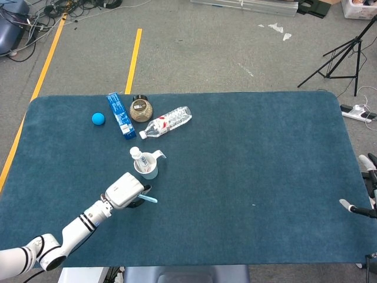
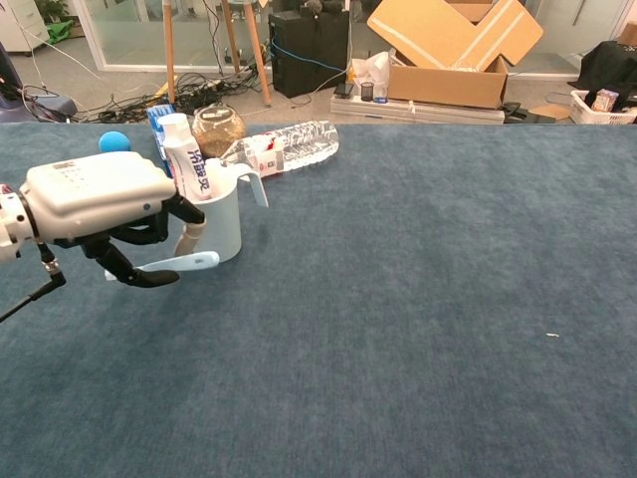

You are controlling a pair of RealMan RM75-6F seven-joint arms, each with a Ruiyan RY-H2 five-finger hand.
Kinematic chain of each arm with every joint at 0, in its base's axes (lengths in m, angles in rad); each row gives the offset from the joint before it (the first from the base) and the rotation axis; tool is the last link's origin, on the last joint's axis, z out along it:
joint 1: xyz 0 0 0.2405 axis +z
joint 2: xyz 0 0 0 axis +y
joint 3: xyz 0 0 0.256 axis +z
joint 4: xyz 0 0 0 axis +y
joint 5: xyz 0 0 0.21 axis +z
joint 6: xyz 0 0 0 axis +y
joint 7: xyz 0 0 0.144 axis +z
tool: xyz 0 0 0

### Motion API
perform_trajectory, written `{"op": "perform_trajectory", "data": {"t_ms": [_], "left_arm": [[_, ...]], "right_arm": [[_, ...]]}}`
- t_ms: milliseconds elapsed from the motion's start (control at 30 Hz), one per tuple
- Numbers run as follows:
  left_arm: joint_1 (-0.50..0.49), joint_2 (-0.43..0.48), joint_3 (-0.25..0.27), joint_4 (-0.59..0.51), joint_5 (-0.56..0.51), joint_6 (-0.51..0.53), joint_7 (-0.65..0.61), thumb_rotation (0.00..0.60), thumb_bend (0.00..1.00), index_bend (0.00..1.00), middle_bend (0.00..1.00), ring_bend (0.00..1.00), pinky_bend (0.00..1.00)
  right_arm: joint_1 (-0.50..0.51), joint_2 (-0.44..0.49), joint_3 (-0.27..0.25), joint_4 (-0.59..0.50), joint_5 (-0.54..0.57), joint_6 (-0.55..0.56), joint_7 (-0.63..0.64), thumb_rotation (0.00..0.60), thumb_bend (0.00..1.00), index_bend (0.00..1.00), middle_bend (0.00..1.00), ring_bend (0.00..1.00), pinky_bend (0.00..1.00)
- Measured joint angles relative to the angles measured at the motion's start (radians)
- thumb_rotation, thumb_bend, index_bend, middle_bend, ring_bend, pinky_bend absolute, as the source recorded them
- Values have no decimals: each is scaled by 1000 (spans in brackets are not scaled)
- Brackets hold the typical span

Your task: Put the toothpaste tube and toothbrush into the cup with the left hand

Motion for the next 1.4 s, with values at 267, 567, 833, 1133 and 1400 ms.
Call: {"op": "perform_trajectory", "data": {"t_ms": [267, 567, 833, 1133, 1400], "left_arm": [[17, 83, -52, -186, -116, -30, -2, 600, 306, 564, 1000, 1000, 1000], [9, 129, -126, -309, -245, -80, -31, 600, 306, 568, 1000, 1000, 1000], [-5, 149, -193, -354, -343, -100, -71, 600, 305, 571, 1000, 1000, 1000], [-14, 164, -256, -384, -407, -89, -106, 600, 305, 577, 1000, 1000, 1000], [5, 97, -306, -346, -380, 35, -176, 600, 306, 583, 1000, 1000, 1000]], "right_arm": [[3, -4, 1, 3, 4, -3, -9, 600, 0, 0, 0, 0, 599], [3, 0, 2, 1, 9, -7, -6, 600, 0, 0, 0, 0, 599], [3, 1, 3, 2, 10, -9, -2, 600, 0, 0, 0, 0, 599], [5, 0, 2, 1, 14, -15, -11, 600, 0, 0, 0, 0, 598], [6, 1, 4, 1, 18, -18, -9, 600, 0, 0, 0, 0, 598]]}}
